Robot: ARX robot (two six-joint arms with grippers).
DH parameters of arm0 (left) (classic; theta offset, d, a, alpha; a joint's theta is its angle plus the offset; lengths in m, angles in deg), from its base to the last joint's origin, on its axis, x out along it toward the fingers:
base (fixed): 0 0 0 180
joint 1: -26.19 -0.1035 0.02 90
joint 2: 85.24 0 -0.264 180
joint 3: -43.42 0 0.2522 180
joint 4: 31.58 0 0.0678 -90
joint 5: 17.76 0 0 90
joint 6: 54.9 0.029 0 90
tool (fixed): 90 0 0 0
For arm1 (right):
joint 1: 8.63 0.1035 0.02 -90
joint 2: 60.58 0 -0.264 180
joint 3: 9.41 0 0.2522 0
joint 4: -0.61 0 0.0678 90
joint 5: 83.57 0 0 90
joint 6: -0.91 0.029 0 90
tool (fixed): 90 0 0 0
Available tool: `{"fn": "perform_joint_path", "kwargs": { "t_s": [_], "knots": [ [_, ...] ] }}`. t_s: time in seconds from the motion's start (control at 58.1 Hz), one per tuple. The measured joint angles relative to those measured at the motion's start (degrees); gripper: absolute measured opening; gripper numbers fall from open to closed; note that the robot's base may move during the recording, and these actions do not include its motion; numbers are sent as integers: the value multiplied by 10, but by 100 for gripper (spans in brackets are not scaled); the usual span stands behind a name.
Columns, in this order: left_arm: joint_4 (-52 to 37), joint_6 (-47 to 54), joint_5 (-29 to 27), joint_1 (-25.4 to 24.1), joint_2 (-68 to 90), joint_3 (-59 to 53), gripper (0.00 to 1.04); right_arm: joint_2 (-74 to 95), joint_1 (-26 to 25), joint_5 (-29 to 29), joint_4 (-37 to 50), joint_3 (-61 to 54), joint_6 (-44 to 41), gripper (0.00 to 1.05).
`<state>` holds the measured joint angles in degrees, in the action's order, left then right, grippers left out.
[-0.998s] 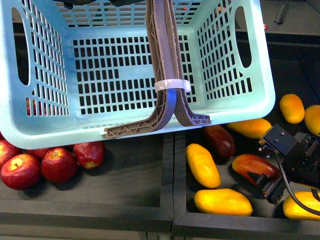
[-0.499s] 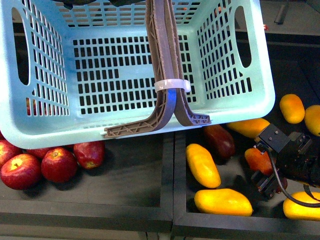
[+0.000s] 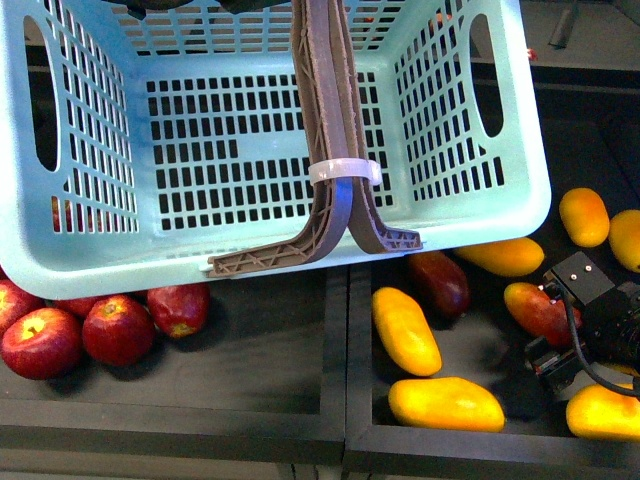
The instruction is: Pick mango and avocado into basket
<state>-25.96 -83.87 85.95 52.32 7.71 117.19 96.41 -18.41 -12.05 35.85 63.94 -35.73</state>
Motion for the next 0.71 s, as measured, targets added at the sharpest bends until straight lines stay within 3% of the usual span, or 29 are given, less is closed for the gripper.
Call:
{"fn": "perform_joint_path", "kwargs": {
  "t_s": [0.465,0.706],
  "knots": [
    [0,0,0,0,0,0,7,0,8,4,9,2,15,96],
    [0,0,0,0,0,0,7,0,9,9,12,2,20,66]
  ]
}}
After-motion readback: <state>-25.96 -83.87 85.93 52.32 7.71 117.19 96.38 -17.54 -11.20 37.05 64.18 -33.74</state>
